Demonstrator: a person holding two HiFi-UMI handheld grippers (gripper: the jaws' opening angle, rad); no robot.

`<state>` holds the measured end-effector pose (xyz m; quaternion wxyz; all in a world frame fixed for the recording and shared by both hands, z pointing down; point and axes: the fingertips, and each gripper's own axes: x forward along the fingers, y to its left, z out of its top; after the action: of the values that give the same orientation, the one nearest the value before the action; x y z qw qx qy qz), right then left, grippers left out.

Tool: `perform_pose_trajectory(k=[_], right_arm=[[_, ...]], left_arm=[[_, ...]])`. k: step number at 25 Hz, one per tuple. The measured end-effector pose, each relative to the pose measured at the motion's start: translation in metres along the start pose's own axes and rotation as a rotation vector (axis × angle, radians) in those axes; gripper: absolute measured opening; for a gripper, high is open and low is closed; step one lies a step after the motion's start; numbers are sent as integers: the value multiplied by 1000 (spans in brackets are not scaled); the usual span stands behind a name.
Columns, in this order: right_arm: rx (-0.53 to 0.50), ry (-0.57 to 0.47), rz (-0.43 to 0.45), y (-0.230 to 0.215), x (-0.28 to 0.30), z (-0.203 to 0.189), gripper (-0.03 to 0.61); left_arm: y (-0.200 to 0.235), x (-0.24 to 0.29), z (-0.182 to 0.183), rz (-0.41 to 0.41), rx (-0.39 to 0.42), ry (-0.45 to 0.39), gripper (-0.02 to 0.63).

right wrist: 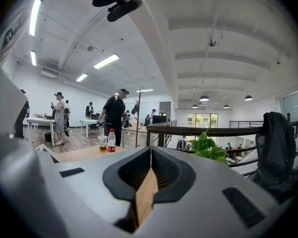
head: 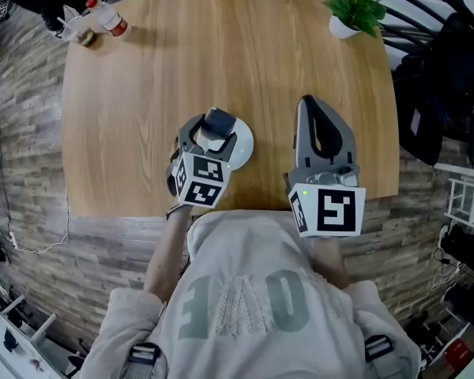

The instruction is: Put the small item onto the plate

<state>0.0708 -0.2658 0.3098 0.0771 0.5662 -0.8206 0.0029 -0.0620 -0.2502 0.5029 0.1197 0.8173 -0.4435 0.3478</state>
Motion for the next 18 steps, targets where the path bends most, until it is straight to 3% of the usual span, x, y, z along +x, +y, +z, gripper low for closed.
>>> perform_pose_trajectory(k=[6, 12, 18], right_arm=[[2, 26, -23, -5, -3, -9, 18], [-3, 32, -22, -9, -2, -10, 18], [-2, 52, 10, -2, 1, -17, 18]], left_arm=[[-17, 24, -37, -54, 31, 98, 316], [-19, 32, -40, -65, -13, 79, 314], [-24, 34, -42, -72, -8, 89, 314]])
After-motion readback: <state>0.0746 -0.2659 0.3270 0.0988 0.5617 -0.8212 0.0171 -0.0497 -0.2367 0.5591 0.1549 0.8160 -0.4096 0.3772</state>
